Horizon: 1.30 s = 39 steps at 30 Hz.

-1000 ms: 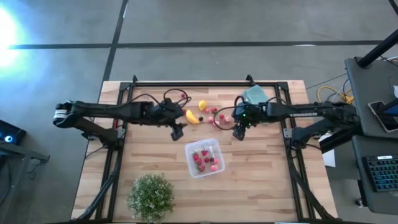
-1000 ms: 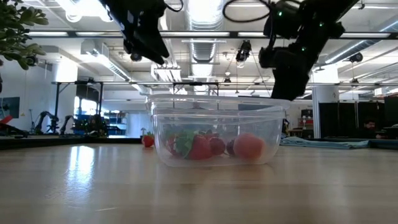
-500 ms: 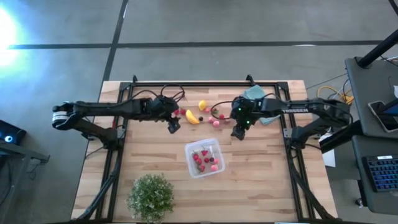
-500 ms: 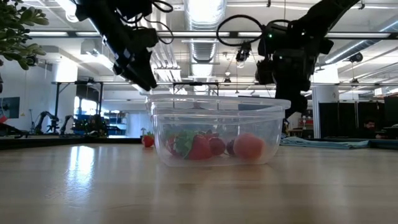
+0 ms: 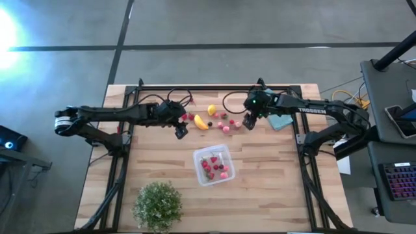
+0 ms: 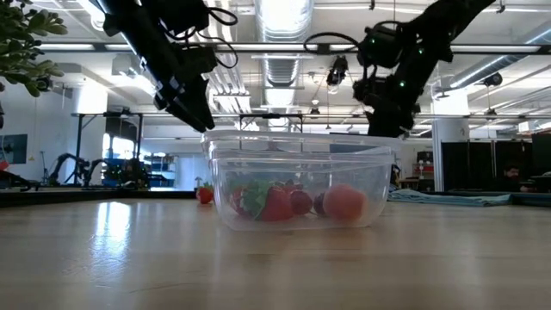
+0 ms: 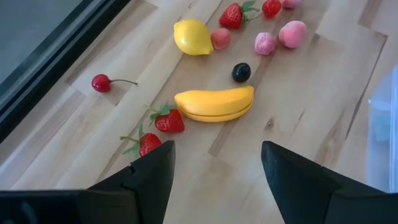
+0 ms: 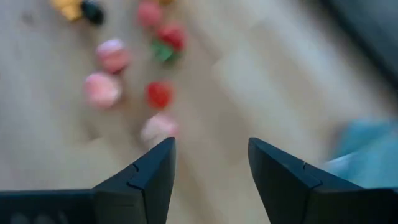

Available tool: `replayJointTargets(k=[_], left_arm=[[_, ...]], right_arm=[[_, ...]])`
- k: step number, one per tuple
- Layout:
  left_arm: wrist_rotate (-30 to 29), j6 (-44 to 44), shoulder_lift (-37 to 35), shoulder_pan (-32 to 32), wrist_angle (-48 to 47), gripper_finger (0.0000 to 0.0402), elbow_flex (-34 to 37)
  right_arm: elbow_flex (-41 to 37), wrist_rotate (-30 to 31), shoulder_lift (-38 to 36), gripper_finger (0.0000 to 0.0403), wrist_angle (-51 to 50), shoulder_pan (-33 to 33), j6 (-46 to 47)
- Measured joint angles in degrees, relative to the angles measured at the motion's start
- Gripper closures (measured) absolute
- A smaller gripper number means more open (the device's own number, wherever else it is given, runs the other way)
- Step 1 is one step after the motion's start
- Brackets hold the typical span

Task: Pick and placing Produce into tupperware
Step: Put the red cherry into the transparent bin

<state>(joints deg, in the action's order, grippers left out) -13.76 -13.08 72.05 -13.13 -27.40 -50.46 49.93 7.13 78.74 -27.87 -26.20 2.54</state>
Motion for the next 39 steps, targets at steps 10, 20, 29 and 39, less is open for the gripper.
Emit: replayJointTargets(k=[10, 20, 29, 39], left_arm=[[0.02, -0.07, 0.00, 0.00, -0.02, 0.0178, -0.07], [0.06, -0.04, 0.00, 0.00, -0.01, 0.0178, 0.05], [0.07, -0.02, 0.02, 0.00, -0.02, 0.0178, 0.13], [0.06, -0.02, 0.02, 0.00, 0.27, 0.0178, 0.12]], right_arm=[[2.55, 8.60, -0.70, 0.0209, -0.90, 1.08, -20.65], [2.23, -5.13, -0.57, 0.0209, -1.14, 1.21, -25.36], [-2.68, -7.52, -0.52, 0.0209, 3.48, 1.41, -26.76], [-6.09, -10.55, -0.52, 0.0209, 7.29, 1.65, -21.23]])
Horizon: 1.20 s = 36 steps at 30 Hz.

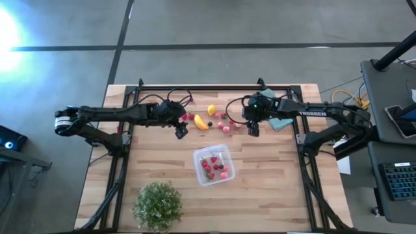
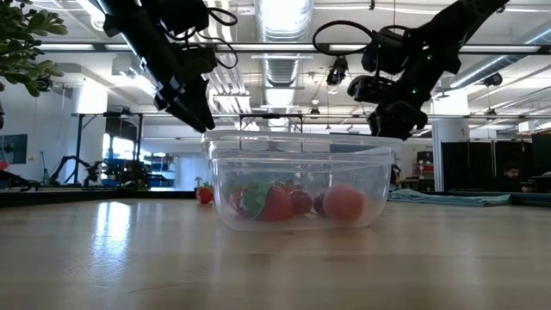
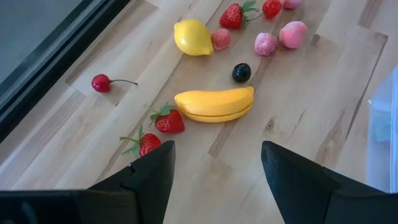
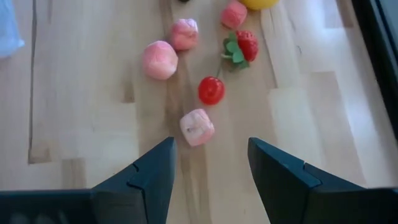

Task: Pick and placing Produce into tupperware
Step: Put the red cherry into the transparent bin

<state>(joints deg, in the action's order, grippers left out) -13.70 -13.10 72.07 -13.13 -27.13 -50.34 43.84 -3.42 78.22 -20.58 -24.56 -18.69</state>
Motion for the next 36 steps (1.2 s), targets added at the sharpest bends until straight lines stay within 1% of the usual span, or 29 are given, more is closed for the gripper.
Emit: replayJointTargets(k=[3, 6, 10, 13, 18, 20, 23, 27, 31, 34, 36], left_arm=[[-0.01, 0.00, 0.00, 0.00, 0.63, 0.0178, 0.01], [-0.01, 0.00, 0.00, 0.00, 1.43, 0.0178, 0.01], [-0.01, 0.00, 0.00, 0.00, 1.54, 0.0178, 0.02], [-0.01, 0.00, 0.00, 0.00, 1.34, 0.0178, 0.12], [-0.01, 0.00, 0.00, -0.02, 1.31, 0.0178, 0.12], [-0.01, 0.00, 0.00, -0.02, 1.32, 0.0178, 0.12], [-0.01, 0.00, 0.00, -0.02, 1.33, 0.0178, 0.12], [-0.02, -0.08, 0.00, -0.02, 1.31, 0.0178, 0.14], [0.01, -1.53, 0.00, -0.02, 1.16, 0.0178, 0.14], [0.01, -1.60, 0.00, -0.02, 1.18, 0.0178, 0.14], [0.04, -1.59, 0.00, -0.02, 1.18, 0.0178, 0.15]], right_arm=[[-0.87, -0.02, -0.02, 0.0209, 2.46, -0.04, 2.26], [-3.33, -0.02, -0.02, 0.0209, 6.09, -0.04, 3.97], [-5.14, -0.02, -0.02, 0.0209, 9.45, -0.04, 9.33], [-6.42, -0.02, 0.00, 0.0209, 10.40, 0.06, 10.46], [-8.58, -0.01, 0.05, 0.0209, 16.68, 0.07, 12.31], [-9.10, -0.02, 0.91, 0.0209, 20.13, 0.11, 13.63], [-9.15, -0.25, 3.08, 0.0209, 21.62, 0.24, 16.87], [-7.46, -1.55, 7.18, 0.0209, 20.84, 1.24, 20.60], [-4.86, -1.49, 8.24, 0.0209, 18.64, 1.90, 24.91], [-3.59, -0.78, 7.89, 0.0209, 16.80, 2.03, 23.46], [-3.55, 1.69, 7.69, 0.0209, 15.49, 2.05, 20.62]])
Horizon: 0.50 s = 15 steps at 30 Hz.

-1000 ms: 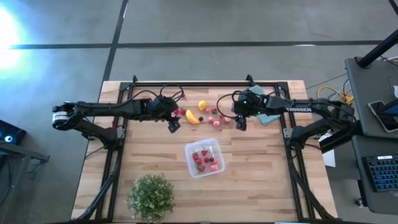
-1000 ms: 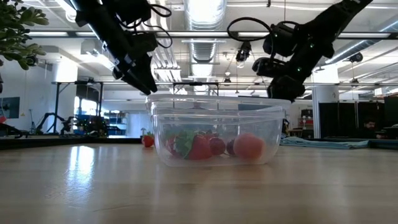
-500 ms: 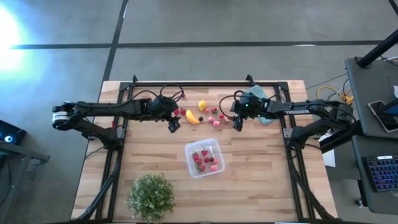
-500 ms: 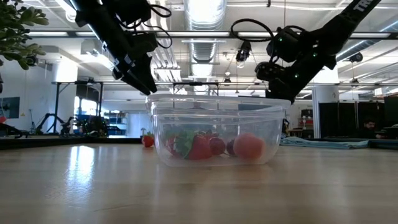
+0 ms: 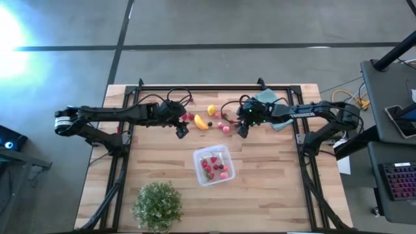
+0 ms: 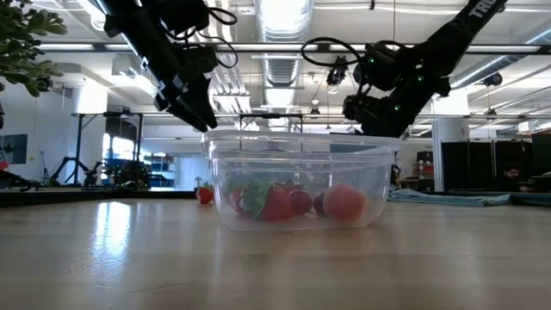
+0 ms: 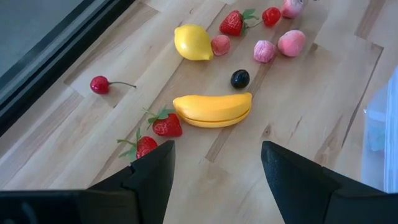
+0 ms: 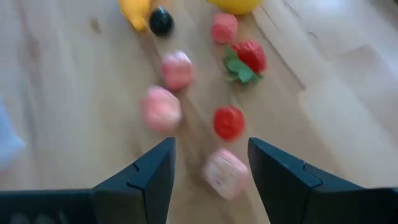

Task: Pick and placing Produce into tupperware
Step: Put the red cherry into the transparent bin

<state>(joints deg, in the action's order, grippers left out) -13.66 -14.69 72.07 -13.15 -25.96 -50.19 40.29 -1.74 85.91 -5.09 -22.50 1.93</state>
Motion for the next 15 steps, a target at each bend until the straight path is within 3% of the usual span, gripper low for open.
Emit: replayJointTargets(k=[4, 9, 15], left_arm=[[0.00, 0.04, 0.00, 0.00, 0.00, 0.0178, 0.02], [-0.01, 0.06, 0.00, 0.00, 0.00, 0.0178, 0.06], [-0.01, 0.08, 0.00, 0.00, 0.02, 0.0178, 0.12]], right_arm=[[-0.06, 2.87, 0.85, 0.0209, -3.19, -0.07, -4.32], [-0.13, -0.63, 2.85, 0.0209, -3.70, 0.68, -8.31], [-0.15, -0.52, 5.63, 0.0209, -3.09, 0.74, -8.23]])
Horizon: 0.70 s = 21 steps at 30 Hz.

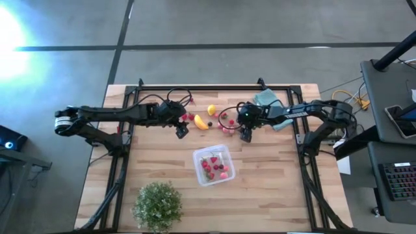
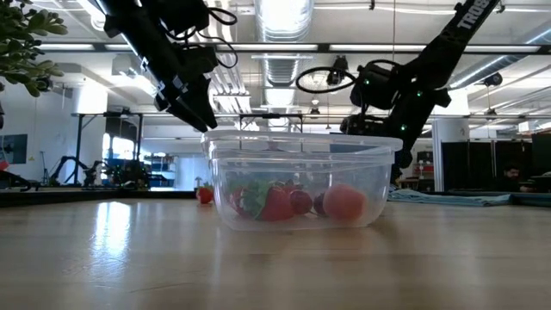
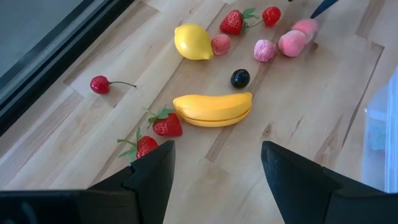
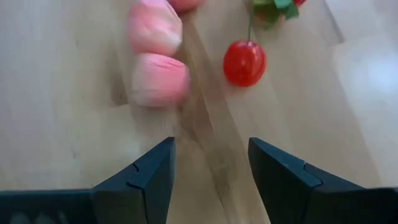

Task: Pick and placing Produce into tupperware
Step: Put the red cherry into the transparent bin

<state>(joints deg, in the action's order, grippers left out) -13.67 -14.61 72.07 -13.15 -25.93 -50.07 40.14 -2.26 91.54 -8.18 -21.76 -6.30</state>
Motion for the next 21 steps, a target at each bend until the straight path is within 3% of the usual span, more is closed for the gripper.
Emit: replayJointTargets(k=[9, 21], left_arm=[[0.00, 0.02, 0.02, 0.00, -0.02, 0.0178, 0.90], [0.00, 0.04, 0.02, -0.01, 0.07, 0.0178, 0.92]], right_arm=[[0.46, -0.38, -0.40, 0.0209, 0.09, 0.83, 1.76], [2.40, -0.88, 0.42, 0.0209, 3.21, 7.50, -2.69]])
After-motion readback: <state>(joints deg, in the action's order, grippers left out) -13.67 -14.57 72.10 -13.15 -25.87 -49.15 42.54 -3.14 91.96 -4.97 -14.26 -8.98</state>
